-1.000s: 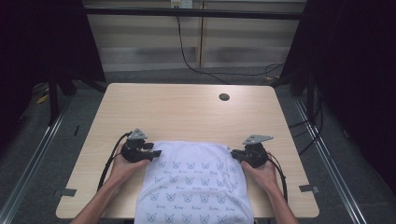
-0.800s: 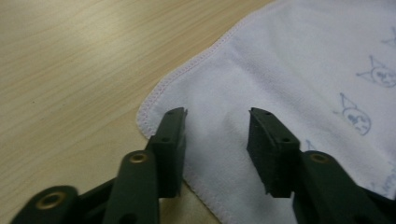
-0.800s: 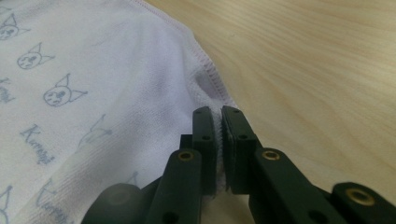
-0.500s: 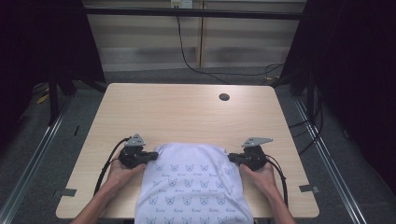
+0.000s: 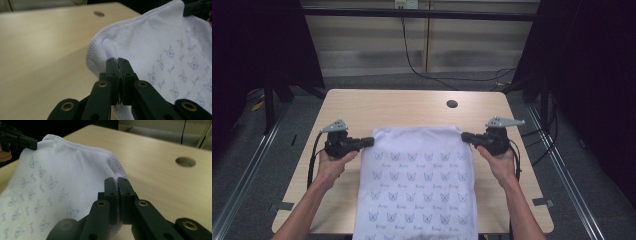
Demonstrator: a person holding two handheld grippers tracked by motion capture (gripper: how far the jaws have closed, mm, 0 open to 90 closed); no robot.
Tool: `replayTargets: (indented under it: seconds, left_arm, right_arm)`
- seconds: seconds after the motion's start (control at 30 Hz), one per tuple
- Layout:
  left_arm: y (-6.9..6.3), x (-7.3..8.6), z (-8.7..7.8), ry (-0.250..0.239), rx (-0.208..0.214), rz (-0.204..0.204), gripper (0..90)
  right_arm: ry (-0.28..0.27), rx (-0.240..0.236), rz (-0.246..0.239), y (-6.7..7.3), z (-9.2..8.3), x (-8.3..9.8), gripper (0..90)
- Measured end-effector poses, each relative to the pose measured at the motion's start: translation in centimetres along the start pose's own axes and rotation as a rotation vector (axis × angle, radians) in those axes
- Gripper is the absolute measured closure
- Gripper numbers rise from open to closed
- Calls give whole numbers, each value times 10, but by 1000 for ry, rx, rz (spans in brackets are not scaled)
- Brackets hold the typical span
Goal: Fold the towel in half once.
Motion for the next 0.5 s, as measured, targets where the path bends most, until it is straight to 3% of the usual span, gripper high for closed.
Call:
replayTargets:
  seconds: [0.17,0.2,0.23,0.33,0.37,0.4,0.43,0.47,0.5]
  left_arm:
    - [10,-52,-20,-86,-38,20,881]
    - [10,-52,-20,-86,-38,20,881]
    - [14,-74,-28,-130,-45,18,881]
    - [16,-109,-36,-191,-48,14,882]
    - [17,-119,-36,-192,-69,9,882]
    - [17,-119,-36,-192,-69,9,882]
    - [17,-128,-37,-201,-82,21,882]
    - [8,-139,-41,-226,-63,31,882]
    - [4,-138,-42,-219,-71,71,882]
  right_arm:
    - [-29,29,-58,-7,-8,-61,869]
    - [-29,29,-58,-7,-8,-61,869]
    - [-35,43,-81,-11,-12,-84,869]
    - [-75,73,-104,-14,-21,-121,870]
    - [-91,83,-110,-15,-24,-134,870]
    - [-91,83,-110,-15,-24,-134,870]
    - [-100,94,-115,-16,-27,-145,870]
    - [-134,115,-113,-15,-33,-162,871]
    - [-165,96,-111,-10,-35,-168,870]
Point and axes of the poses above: each handheld gripper's, and its own axes: z roughly forward along the jaws, x roughly out of its underside, y roughly to its left, the point moved 9 cm from there along z, roughly forward along the jaws, and after that the axes turned 8 degrees about -x, right-handed, at the moved point
